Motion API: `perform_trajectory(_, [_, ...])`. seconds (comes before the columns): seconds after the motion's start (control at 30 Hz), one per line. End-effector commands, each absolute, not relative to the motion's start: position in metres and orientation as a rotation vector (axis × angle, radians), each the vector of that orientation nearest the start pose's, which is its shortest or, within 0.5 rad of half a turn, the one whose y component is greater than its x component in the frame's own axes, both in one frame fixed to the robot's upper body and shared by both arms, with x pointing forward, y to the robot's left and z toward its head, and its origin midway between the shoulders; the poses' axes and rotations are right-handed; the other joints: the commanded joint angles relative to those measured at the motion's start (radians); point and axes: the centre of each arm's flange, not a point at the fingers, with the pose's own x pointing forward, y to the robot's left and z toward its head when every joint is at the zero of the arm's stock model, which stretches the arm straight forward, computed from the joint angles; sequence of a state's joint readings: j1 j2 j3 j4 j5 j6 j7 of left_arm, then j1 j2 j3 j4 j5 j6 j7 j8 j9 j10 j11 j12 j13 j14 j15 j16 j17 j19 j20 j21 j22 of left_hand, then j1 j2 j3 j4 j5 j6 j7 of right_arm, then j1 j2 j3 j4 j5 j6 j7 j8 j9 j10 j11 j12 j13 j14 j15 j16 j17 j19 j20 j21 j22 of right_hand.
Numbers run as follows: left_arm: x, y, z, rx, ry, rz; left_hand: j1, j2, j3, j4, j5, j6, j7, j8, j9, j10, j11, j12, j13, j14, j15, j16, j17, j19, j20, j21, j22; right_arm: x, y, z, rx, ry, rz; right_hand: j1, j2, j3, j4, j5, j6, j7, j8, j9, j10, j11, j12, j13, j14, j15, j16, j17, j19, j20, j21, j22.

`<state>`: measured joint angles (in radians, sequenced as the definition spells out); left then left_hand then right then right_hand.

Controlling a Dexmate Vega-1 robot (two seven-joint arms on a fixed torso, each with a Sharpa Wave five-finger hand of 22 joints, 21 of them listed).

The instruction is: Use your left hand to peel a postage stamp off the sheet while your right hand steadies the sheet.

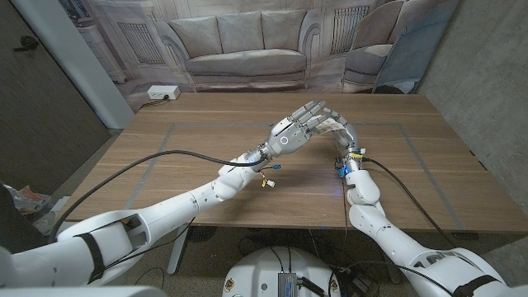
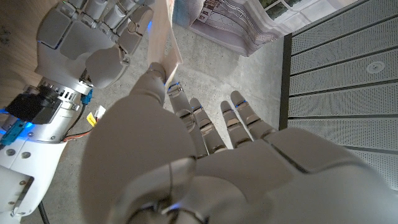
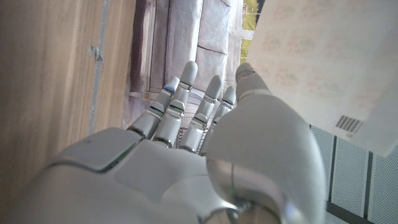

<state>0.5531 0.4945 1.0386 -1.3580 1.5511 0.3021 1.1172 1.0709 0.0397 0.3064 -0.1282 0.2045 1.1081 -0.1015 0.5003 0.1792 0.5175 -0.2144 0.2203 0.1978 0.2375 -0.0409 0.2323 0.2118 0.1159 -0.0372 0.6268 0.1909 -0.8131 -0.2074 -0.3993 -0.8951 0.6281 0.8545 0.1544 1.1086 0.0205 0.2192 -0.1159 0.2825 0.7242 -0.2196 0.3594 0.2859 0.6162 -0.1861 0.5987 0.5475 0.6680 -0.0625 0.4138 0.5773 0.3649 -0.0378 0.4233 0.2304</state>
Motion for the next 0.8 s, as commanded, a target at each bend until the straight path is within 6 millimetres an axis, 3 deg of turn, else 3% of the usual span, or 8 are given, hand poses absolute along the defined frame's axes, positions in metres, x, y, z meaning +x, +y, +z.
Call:
perform_trajectory(0.03, [0.5356, 0.0478, -0.0296, -2.200, 2.691, -0.941, 0.006, 0.004, 0.006, 0.004, 0.008, 0.074, -0.064, -0.006, 0.001, 0.013, -0.002, -0.002, 0.003, 0.009, -0.167, -0.005, 0.005, 0.002, -0.012, 0.010, 0.003, 0.6489, -0.2150, -0.0954, 0.350, -0.913, 0.282, 0.019, 0.018, -0.001, -0.009, 0.012, 0.044, -0.001, 0.024, 0.008, -0.011, -0.009, 0.004, 0.008, 0.003, -0.162, -0.005, 0.004, -0.001, 0.000, 0.005, 0.004])
perform_trajectory(0.1, [0.5350, 0.0480, -0.0305, -2.204, 2.708, -0.927, 0.006, 0.004, 0.006, 0.004, 0.008, 0.074, -0.059, -0.007, 0.002, 0.013, -0.001, -0.002, 0.003, 0.009, -0.167, -0.006, 0.005, 0.002, -0.012, 0.010, 0.003, 0.6494, -0.2140, -0.0946, 0.345, -0.920, 0.291, 0.032, 0.021, -0.005, -0.015, 0.017, 0.090, -0.001, 0.046, 0.015, -0.008, -0.016, 0.012, 0.013, 0.008, -0.159, -0.004, 0.010, -0.002, 0.001, 0.008, 0.004])
perform_trajectory(0.23, [0.5344, 0.0491, -0.0319, -2.214, 2.727, -0.922, 0.007, 0.005, 0.006, 0.004, 0.009, 0.075, -0.059, -0.009, 0.002, 0.014, -0.001, -0.003, 0.003, 0.010, -0.168, -0.007, 0.005, 0.002, -0.012, 0.011, 0.003, 0.6527, -0.2114, -0.0944, 0.384, -0.924, 0.312, 0.034, 0.024, -0.005, -0.015, 0.020, 0.093, -0.001, 0.048, 0.015, -0.016, -0.015, 0.011, 0.015, 0.010, -0.160, -0.008, 0.009, 0.001, -0.002, 0.011, 0.004])
perform_trajectory(0.37, [0.5330, 0.0507, -0.0321, -2.222, 2.743, -0.933, 0.008, 0.006, 0.007, 0.004, 0.009, 0.076, -0.057, -0.010, 0.002, 0.019, -0.001, -0.002, 0.003, 0.011, -0.168, -0.007, 0.005, 0.003, -0.013, 0.012, 0.003, 0.6526, -0.2097, -0.0941, 0.385, -0.926, 0.303, 0.041, 0.022, -0.007, -0.019, 0.027, 0.046, -0.001, 0.023, 0.004, -0.043, -0.015, 0.006, 0.020, 0.023, -0.161, -0.017, 0.005, 0.000, -0.001, 0.014, 0.004])
perform_trajectory(0.47, [0.5323, 0.0522, -0.0333, -2.235, 2.737, -0.979, 0.009, 0.005, 0.008, 0.003, 0.009, 0.079, -0.049, -0.010, 0.002, 0.022, -0.001, -0.002, 0.003, 0.012, -0.169, -0.008, 0.005, 0.003, -0.012, 0.012, 0.003, 0.6535, -0.2103, -0.0942, 0.393, -0.923, 0.294, 0.047, 0.020, -0.015, -0.020, 0.038, -0.062, 0.001, -0.030, -0.016, -0.106, -0.013, -0.011, 0.025, 0.035, -0.160, -0.029, 0.005, -0.003, 0.007, 0.020, 0.003])
perform_trajectory(0.6, [0.5321, 0.0524, -0.0335, -2.243, 2.759, -0.977, 0.011, 0.005, 0.010, 0.002, 0.008, 0.082, -0.037, -0.012, 0.002, 0.029, -0.001, -0.001, 0.003, 0.015, -0.169, -0.008, 0.005, 0.003, -0.007, 0.013, 0.003, 0.6534, -0.2112, -0.0920, 0.385, -0.924, 0.293, 0.039, 0.023, -0.024, -0.012, 0.042, -0.134, 0.000, -0.065, -0.027, -0.125, -0.018, -0.014, 0.027, 0.026, -0.158, -0.041, 0.007, -0.013, 0.014, 0.020, 0.003])
perform_trajectory(0.73, [0.5333, 0.0529, -0.0336, -2.288, 2.847, -1.005, 0.014, 0.004, 0.011, 0.001, 0.007, 0.083, -0.033, -0.014, 0.002, 0.034, -0.001, -0.001, 0.004, 0.016, -0.168, -0.009, 0.005, 0.005, -0.006, 0.015, 0.003, 0.6542, -0.2109, -0.0931, 0.430, -0.927, 0.274, 0.037, 0.028, -0.026, -0.010, 0.043, -0.137, -0.002, -0.067, -0.027, -0.119, -0.016, -0.010, 0.028, 0.028, -0.159, -0.041, 0.010, -0.014, 0.017, 0.021, 0.003])
perform_trajectory(0.8, [0.5344, 0.0535, -0.0348, -2.298, 2.827, -1.036, 0.019, 0.003, 0.015, -0.002, 0.007, 0.090, -0.016, -0.014, 0.003, 0.041, -0.001, -0.001, 0.004, 0.019, -0.169, -0.010, 0.004, 0.005, -0.005, 0.016, 0.002, 0.6540, -0.2105, -0.0942, 0.401, -0.918, 0.268, 0.037, 0.030, -0.031, -0.009, 0.044, -0.113, -0.002, -0.055, -0.022, -0.103, -0.014, -0.004, 0.024, 0.032, -0.159, -0.038, 0.015, -0.014, 0.019, 0.023, 0.003])
